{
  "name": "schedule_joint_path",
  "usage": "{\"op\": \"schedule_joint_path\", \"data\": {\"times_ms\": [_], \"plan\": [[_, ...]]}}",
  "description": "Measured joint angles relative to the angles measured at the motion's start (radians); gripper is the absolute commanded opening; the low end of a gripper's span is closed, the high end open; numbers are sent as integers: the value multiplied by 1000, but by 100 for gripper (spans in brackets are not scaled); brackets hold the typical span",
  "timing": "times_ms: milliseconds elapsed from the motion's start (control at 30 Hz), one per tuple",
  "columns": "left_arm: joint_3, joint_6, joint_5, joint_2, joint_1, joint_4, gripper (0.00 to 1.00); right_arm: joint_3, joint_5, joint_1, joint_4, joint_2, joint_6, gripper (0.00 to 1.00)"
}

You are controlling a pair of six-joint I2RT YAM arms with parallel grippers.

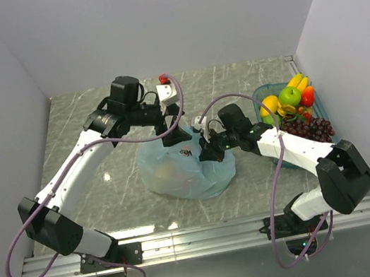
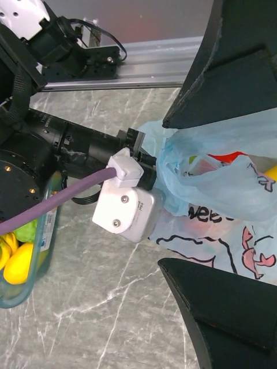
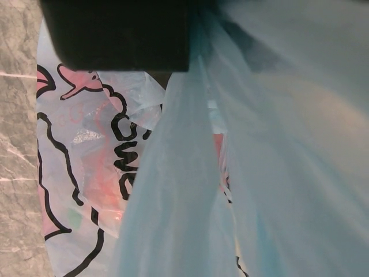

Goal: Place the fake fruits into the plastic bag and tie a complex knot

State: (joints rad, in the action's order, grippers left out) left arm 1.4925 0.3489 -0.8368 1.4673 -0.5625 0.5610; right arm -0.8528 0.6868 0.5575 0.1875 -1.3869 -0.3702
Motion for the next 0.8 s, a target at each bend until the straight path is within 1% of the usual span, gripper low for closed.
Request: {"op": "schedule_joint_path", "data": {"times_ms": [33, 100, 133, 200, 233, 300, 333, 400, 433, 467, 500, 633, 800], "plan": [[-1, 8, 0, 3, 0, 3, 92, 0, -1, 0, 1, 0, -2, 0], [-5, 25, -3, 1, 0, 6, 83, 0, -3, 0, 1, 0, -4, 0], [-6, 32, -5, -1, 0, 5, 72, 0, -4, 0, 2, 0, -5, 0], [-13, 47, -9, -8, -2, 6, 57, 0, -6, 0, 2, 0, -6, 0], [-18, 52, -12, -14, -2, 9, 43, 0, -9, 0, 2, 0, -6, 0], [-24, 64, -16, -25, -2, 22, 32, 0, -13, 0, 1, 0, -6, 0], [-27, 74, -17, -32, -2, 32, 22, 0, -14, 0, 1, 0, -6, 0], [-29, 84, -23, -43, -2, 58, 13, 0, -17, 0, 1, 0, -6, 0], [-29, 91, -23, -47, -2, 66, 4, 0, -18, 0, 1, 0, -6, 0], [-29, 93, -23, -50, -2, 76, 1, 0, -20, 0, 1, 0, -6, 0], [-29, 98, -23, -53, -2, 89, 1, 0, -23, 0, 1, 0, -6, 0], [-34, 72, -23, -76, 17, 90, 1, 0, -45, -6, 2, 1, -18, 0], [-98, -36, -2, -202, 57, -7, 1, -6, -71, -34, 18, 0, -24, 0]]}}
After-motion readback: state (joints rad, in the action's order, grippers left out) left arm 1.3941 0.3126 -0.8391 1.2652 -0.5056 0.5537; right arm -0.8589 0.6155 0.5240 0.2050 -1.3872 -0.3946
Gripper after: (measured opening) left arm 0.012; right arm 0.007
